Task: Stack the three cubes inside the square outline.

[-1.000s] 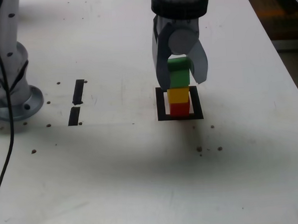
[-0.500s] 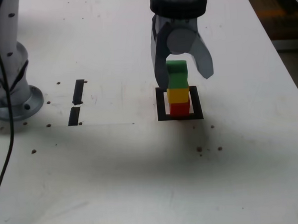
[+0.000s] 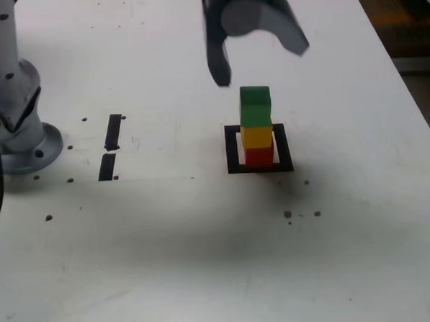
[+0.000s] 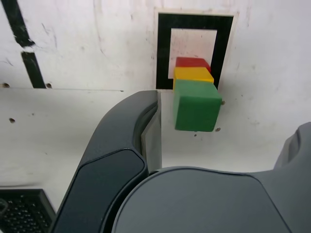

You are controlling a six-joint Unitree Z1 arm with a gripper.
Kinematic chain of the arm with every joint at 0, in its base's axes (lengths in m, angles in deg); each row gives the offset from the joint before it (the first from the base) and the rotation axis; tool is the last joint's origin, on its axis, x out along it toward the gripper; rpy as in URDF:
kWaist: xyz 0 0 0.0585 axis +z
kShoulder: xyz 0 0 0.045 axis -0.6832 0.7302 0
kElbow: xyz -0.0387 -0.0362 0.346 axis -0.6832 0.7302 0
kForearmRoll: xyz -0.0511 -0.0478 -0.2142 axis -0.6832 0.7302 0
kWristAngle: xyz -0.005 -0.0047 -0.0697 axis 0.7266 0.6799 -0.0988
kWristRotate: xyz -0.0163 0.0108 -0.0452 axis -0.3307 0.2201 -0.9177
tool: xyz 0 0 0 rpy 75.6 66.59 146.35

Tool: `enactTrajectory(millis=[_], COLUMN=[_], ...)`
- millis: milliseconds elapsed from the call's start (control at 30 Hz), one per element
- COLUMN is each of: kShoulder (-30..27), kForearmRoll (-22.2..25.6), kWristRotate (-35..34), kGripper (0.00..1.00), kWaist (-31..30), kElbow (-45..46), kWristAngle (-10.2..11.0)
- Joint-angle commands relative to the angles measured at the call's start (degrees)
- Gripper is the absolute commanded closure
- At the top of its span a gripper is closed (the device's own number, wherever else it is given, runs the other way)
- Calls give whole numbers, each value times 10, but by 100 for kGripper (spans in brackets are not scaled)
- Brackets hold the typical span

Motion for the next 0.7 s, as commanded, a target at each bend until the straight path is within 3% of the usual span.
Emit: enactTrajectory(millis=[0, 367, 667], kShoulder=[-18, -77, -127], kForearmRoll=[5, 3, -16], kWristRotate=[-1, 4, 4], kGripper=[2, 0, 0], kWaist=[5, 39, 58], kElbow=[12, 126, 239], kWristAngle=[13, 47, 51])
